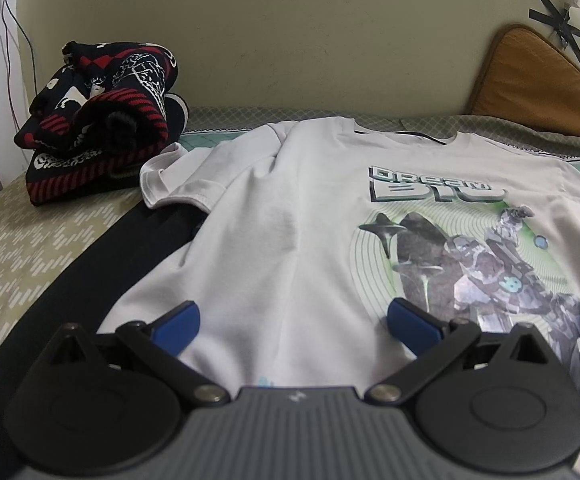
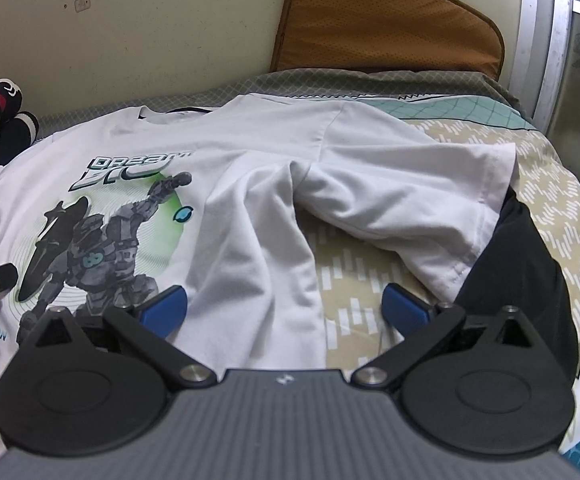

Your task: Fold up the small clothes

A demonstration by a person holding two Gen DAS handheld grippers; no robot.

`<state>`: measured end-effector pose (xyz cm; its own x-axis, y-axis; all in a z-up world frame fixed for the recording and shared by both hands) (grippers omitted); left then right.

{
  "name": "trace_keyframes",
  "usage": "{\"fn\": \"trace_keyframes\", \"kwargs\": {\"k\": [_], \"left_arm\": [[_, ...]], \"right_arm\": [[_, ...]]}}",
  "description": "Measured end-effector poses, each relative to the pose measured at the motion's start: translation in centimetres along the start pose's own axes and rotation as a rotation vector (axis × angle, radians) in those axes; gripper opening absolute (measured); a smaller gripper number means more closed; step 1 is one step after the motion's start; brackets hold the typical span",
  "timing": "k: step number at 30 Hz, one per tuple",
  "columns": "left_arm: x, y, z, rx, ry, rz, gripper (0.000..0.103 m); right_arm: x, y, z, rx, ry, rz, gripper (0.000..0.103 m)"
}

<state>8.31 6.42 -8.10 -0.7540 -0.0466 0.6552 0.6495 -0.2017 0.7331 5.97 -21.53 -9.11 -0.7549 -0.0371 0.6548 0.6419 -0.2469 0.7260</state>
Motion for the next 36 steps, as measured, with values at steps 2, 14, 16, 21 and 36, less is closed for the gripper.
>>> {"fn": "trace_keyframes", "kwargs": {"k": [2,14,16,21,36], "left_arm": [[0.0,0.01,-0.02,0.001,0.0,0.0,0.103],[0.03,-0.02,-0.05,0.001,-0.004,-0.002,0.103],[0.02,-0.02,-0.06,0.001,-0.004,-0.002,0.103],[0.03,-0.02,-0.05,0.002,-0.004,-0.002,0.103],[0.39,0.49,0.55,0.024,0.008,0.065,0.103]], "right_arm": [[-0.04,0.0,0.08,-0.002,0.003,0.001,0.103],[-0.09,-0.14,0.15,-0.001,0.007,0.004,0.103],[-0.1,-0.18,0.15,-0.001,0.008,0.005,0.103],[-0.1,-0.2,0.18,0.005,0.006,0.006,0.103],[0.19,-0.16,0.09,0.041,0.021,-0.013,0.103]]}}
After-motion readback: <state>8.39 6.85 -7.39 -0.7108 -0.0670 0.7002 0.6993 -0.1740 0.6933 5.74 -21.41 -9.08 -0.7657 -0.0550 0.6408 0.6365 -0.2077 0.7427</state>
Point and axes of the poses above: each gripper's, at about its wrist camera, not at the fingertips, and x roughly against the way its jaws point, z to its left, y to its top, the point moved 7 cm from there along -x, roughly the way its jaws point, and after that the axes turned 12 degrees about -x, right-handed, at the moved point
